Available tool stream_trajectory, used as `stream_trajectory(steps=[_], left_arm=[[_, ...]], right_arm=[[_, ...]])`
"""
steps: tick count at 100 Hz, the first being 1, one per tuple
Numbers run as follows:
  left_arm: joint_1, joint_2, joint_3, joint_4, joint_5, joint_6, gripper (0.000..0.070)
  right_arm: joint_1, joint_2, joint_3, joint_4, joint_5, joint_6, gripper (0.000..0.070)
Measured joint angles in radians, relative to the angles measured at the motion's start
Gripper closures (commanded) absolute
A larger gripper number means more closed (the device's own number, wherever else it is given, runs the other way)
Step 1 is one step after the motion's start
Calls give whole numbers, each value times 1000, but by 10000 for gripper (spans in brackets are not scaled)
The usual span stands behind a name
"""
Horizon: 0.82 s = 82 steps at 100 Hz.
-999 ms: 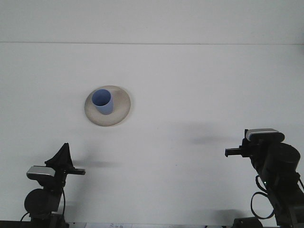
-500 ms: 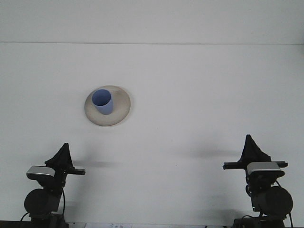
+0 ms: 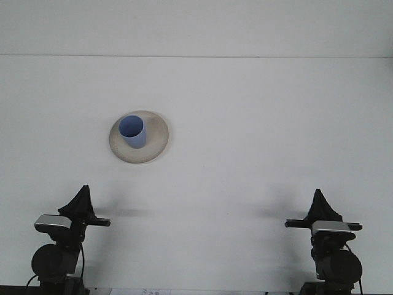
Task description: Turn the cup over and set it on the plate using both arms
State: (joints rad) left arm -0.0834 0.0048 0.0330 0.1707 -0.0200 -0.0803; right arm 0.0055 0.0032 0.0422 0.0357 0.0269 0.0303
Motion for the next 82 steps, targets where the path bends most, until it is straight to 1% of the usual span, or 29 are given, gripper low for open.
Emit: stream_trajectory(steps=[9, 82], left_arm=[[0, 0, 0, 0, 0, 0, 685], [0, 0, 0, 1, 0, 0, 685]], right_arm=[[0, -1, -21, 54, 0, 0, 700], [0, -1, -27, 64, 0, 0, 700]])
